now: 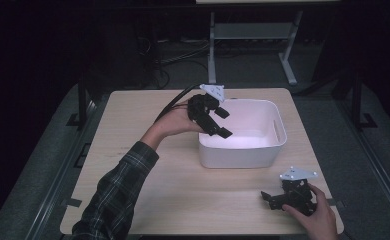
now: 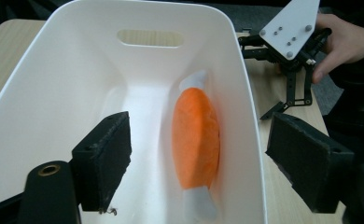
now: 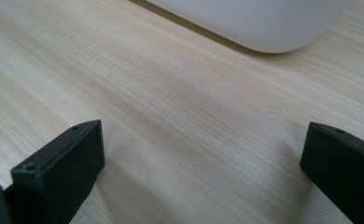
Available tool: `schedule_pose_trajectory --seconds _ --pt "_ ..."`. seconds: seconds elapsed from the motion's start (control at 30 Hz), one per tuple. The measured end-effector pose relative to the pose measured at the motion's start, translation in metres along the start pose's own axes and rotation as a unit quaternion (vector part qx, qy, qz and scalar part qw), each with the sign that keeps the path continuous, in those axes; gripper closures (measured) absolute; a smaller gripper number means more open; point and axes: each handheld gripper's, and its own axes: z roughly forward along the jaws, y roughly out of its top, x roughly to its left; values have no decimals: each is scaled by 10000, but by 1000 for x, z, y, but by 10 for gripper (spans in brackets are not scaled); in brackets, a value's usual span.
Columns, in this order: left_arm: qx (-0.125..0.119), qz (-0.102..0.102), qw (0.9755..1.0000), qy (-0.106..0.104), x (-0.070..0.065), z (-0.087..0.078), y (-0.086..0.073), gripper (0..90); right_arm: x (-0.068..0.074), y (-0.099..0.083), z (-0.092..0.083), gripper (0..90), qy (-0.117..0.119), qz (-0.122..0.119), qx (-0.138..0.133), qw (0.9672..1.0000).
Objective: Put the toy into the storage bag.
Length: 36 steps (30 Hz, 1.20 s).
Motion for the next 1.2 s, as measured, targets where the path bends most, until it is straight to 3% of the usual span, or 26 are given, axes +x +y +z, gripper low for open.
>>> schedule_pose_trajectory --seconds 0.17,0.47,0.83,1.2 --pt "27 -151 9996 258 -4 -7 -5 146 0 0 0 0 3 13 6 10000" --pt "31 -333 9969 707 -12 -23 -19 143 0 0 0 0 4 -1 -3 10000" --pt "-202 -595 9929 1010 -28 -43 -49 147 0 0 0 0 -1 -10 -5 10000" --pt "-309 -916 9875 1247 -41 -51 -83 150 0 0 0 0 -6 -11 -3 10000"
